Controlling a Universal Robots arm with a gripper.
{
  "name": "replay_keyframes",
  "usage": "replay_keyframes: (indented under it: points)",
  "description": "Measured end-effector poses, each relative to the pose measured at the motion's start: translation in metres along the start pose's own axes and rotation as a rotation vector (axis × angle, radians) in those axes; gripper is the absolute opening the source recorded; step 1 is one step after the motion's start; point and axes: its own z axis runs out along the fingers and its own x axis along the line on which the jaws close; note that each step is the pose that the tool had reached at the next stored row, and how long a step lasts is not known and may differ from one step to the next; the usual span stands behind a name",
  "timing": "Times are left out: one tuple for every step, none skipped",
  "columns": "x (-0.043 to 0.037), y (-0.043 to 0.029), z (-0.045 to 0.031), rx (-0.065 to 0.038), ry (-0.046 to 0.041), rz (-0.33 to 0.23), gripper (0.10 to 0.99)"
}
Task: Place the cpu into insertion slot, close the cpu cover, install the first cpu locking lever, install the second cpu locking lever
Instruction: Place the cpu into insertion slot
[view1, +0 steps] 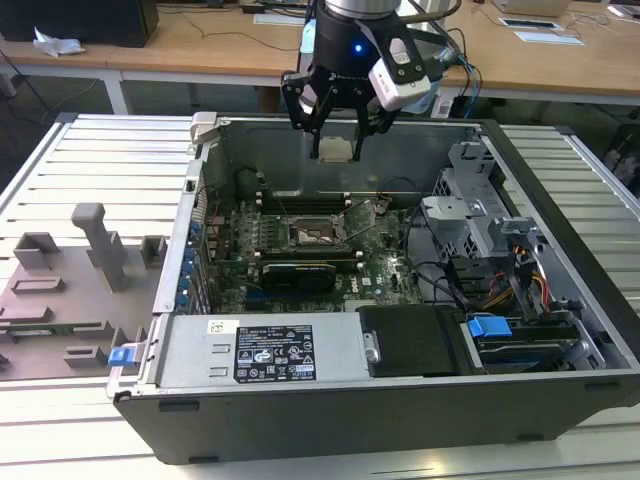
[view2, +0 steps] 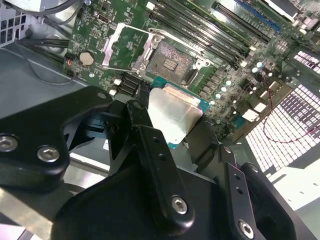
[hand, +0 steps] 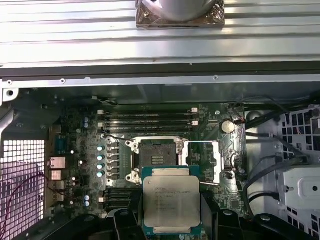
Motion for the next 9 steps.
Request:
replay_keyframes:
  points:
    - [0.0, -0.0001, 0.0009, 0.0, 0.0, 0.0, 0.545]
    - [0.0006, -0.0001, 0.0034, 0.002, 0.0, 0.0, 0.545]
    - [0.0007, 0.0002, 0.0044, 0.005, -0.0001, 0.0, 0.545]
    - [0.0009, 0.0007, 0.0054, 0.009, -0.0002, 0.0, 0.545]
    - [0.0016, 0.0022, 0.0071, 0.014, -0.0002, 0.0, 0.545]
    - [0.0021, 0.0028, 0.0079, 0.015, -0.0003, 0.0, 0.545]
    - [0.003, 0.0033, 0.0091, 0.015, -0.0005, 0.0, 0.545]
    - [0.0034, 0.0033, 0.0098, 0.015, -0.0005, 0.0, 0.545]
    - [0.0035, 0.0032, 0.0103, 0.015, -0.0004, 0.0, 0.545]
